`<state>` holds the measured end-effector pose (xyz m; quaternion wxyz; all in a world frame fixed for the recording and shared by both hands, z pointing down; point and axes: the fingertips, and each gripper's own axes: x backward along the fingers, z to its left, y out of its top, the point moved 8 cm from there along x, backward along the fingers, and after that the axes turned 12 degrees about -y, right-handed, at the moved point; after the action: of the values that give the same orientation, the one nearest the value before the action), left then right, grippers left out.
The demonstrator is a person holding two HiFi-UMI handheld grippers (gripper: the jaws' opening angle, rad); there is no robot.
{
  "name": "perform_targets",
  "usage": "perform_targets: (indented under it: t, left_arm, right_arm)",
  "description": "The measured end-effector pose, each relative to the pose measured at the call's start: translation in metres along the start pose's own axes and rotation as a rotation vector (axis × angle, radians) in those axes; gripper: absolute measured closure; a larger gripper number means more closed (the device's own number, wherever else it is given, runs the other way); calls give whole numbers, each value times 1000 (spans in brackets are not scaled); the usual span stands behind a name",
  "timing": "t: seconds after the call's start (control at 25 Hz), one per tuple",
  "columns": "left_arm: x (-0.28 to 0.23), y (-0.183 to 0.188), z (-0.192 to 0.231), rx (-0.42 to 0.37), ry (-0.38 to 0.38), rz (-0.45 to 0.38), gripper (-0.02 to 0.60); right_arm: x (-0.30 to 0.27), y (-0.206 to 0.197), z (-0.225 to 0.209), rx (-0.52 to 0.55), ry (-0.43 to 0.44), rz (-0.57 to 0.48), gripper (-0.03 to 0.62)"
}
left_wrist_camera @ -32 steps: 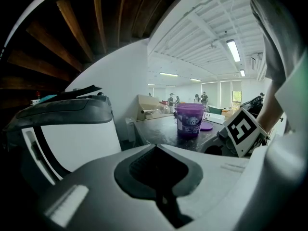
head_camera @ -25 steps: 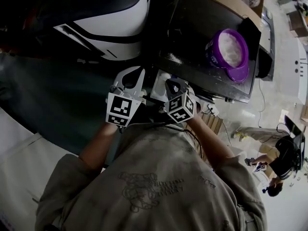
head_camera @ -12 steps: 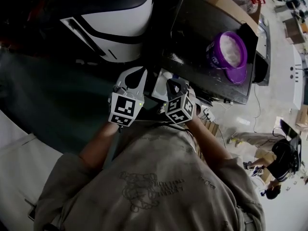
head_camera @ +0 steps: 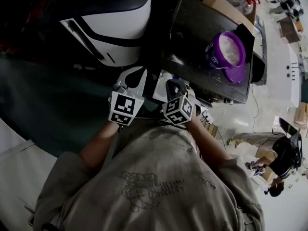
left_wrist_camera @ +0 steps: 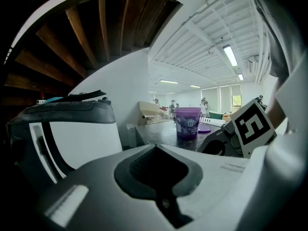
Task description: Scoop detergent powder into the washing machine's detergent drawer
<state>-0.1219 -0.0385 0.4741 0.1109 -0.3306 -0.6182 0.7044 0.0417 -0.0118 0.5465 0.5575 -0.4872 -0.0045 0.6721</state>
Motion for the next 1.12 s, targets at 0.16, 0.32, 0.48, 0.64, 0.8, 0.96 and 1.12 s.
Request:
perform_targets:
  t: [0.16, 0.32, 0.48, 0.64, 0.8, 0.96, 1.12]
  left_arm:
    - [0, -2, 0, 8, -14, 4, 581]
    - [-1, -1, 3, 7, -28, 7, 581]
    - [-2, -1, 4, 8, -37, 10, 581]
    - [-2, -3, 5, 14, -39, 19, 581]
    - [0, -5, 6, 18, -39, 22, 581]
    - [1, -6, 7, 20, -36, 23, 581]
    - [2, -7, 9, 23, -33, 26, 581]
  right_arm:
    - [2, -1, 2, -5, -5, 15, 557]
    - [3, -1, 0, -13, -30, 26, 557]
    - [6, 3, 1, 28, -51, 31, 557]
    - [10, 5, 3, 55, -62, 36, 557]
    - [12, 6, 6, 77, -80, 38, 557]
    - [14, 9, 5, 113, -108, 42, 557]
    - [16, 13, 7, 159, -119, 38, 557]
